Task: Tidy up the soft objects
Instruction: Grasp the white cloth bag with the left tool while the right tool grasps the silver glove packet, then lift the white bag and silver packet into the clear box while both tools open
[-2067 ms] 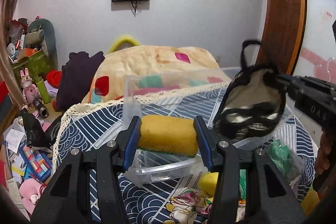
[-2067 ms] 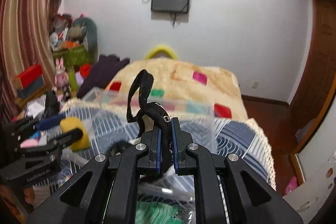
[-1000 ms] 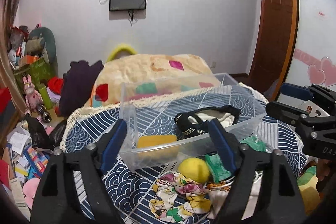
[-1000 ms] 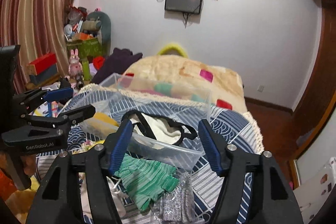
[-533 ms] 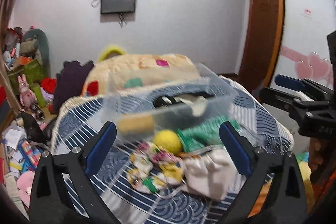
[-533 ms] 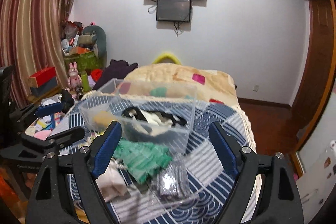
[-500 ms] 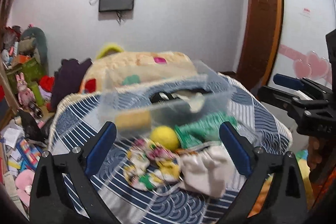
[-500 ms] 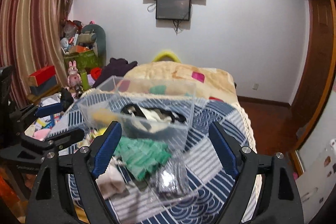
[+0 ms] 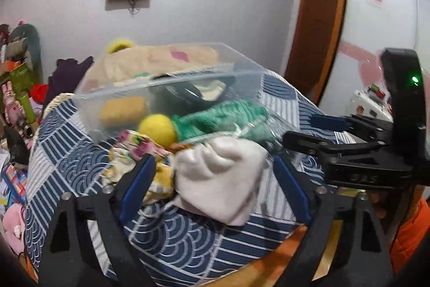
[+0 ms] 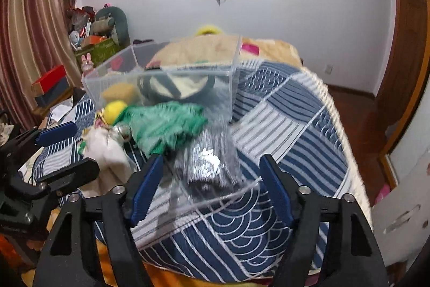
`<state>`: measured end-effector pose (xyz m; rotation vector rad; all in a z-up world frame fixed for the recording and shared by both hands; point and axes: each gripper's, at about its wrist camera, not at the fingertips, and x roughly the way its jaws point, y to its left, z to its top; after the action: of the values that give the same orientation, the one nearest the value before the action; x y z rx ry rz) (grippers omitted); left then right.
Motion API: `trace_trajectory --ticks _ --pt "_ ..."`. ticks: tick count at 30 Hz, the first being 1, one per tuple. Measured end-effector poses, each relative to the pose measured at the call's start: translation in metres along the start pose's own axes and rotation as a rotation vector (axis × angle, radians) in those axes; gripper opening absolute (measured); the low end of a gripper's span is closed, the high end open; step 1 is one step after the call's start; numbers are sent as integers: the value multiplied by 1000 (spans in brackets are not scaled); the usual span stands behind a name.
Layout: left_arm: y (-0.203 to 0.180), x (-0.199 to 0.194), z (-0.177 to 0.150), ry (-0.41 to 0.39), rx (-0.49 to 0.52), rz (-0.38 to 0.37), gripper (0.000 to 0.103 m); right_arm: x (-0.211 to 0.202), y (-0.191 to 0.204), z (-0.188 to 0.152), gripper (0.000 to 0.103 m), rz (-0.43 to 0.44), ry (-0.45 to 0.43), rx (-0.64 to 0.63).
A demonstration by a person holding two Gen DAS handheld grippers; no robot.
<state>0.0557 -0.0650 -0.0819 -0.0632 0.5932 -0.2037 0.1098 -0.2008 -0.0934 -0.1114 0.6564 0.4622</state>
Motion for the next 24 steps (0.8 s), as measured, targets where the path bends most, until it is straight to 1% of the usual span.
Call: trace_trajectory --ticks 2,3,4,5,6,7,8,9,11,14,17,20,24 --pt "-3 6 -3 22 18 -5 78 6 1 -2 60 20 23 6" --pt "-4 8 -4 26 21 -4 76 9 0 -3 58 27 33 9" --pt "-4 10 -6 32 23 -1 72 12 0 -4 53 31 43 11" --pt "-4 12 -7 38 25 1 66 13 0 -6 45 32 49 13" --pt "-3 14 -9 44 23 3 63 15 1 -7 40 34 58 14" --pt "0 16 -9 53 17 5 56 16 0 -8 36 37 64 14" --pt "2 18 -10 62 8 -1 50 15 0 -9 33 34 62 17" --pt "6 19 -11 68 -4 -11 47 14 -1 -9 31 33 56 20" --pt "11 18 -11 70 -27 -23 38 11 -1 -9 26 33 49 26" --pt "20 12 -10 65 -61 -48 29 6 -2 -9 22 26 33 33" --pt "27 7 -7 53 -83 -60 24 0 -2 -9 21 6 11 30" --pt "33 0 -2 35 -99 -62 21 -8 -5 -6 21 -14 -15 30" --pt "39 -9 6 5 -117 -63 21 -18 -8 2 21 -21 -48 40"
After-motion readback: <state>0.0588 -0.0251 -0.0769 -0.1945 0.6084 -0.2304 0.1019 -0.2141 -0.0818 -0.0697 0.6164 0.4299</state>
